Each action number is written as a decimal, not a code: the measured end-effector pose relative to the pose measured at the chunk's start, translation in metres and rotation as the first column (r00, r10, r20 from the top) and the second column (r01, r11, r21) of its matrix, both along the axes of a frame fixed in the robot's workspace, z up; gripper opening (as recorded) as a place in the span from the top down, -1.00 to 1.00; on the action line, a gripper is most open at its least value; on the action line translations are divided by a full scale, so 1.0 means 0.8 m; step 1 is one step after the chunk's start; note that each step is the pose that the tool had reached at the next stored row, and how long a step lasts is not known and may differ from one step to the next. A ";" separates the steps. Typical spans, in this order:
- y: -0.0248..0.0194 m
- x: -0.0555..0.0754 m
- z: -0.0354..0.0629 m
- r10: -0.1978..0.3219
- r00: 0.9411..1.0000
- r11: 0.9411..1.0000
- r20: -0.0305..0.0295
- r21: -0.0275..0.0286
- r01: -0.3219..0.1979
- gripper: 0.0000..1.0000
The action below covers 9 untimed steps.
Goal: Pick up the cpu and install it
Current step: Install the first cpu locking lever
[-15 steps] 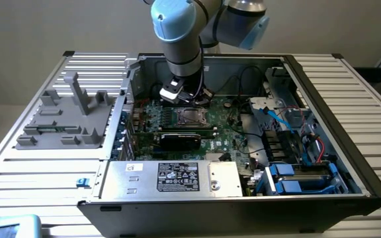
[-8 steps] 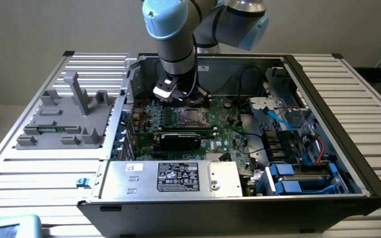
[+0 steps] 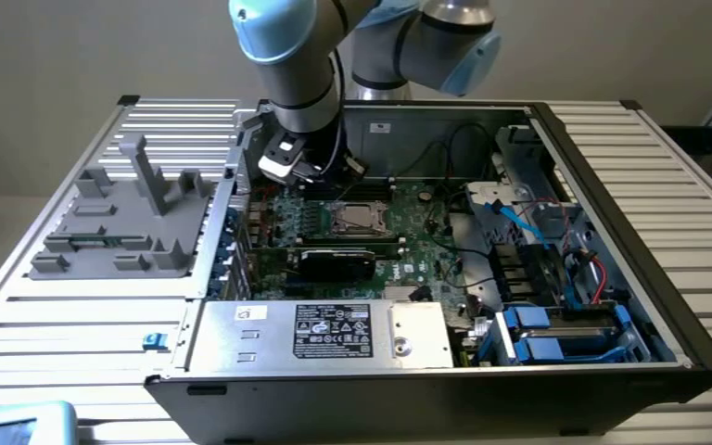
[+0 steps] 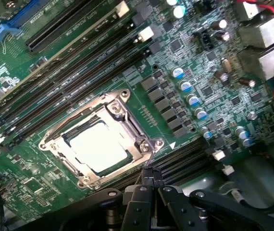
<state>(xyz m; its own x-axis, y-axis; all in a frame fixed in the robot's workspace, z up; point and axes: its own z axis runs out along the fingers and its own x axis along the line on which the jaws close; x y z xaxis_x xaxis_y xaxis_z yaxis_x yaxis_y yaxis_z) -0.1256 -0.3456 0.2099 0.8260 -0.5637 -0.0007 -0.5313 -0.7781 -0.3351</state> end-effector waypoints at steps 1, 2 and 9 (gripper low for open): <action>-0.0001 -0.002 0.000 0.000 1.000 1.000 0.002 0.000 0.000 0.77; -0.0001 -0.004 0.000 0.000 1.000 1.000 0.006 0.001 0.000 0.77; -0.0004 -0.011 -0.003 0.002 0.999 1.000 0.052 0.006 -0.002 0.77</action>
<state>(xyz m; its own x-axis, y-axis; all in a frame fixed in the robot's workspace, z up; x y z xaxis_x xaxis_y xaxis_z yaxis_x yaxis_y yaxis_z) -0.1341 -0.3459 0.2077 0.8262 -0.5620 0.0385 -0.5115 -0.7771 -0.3667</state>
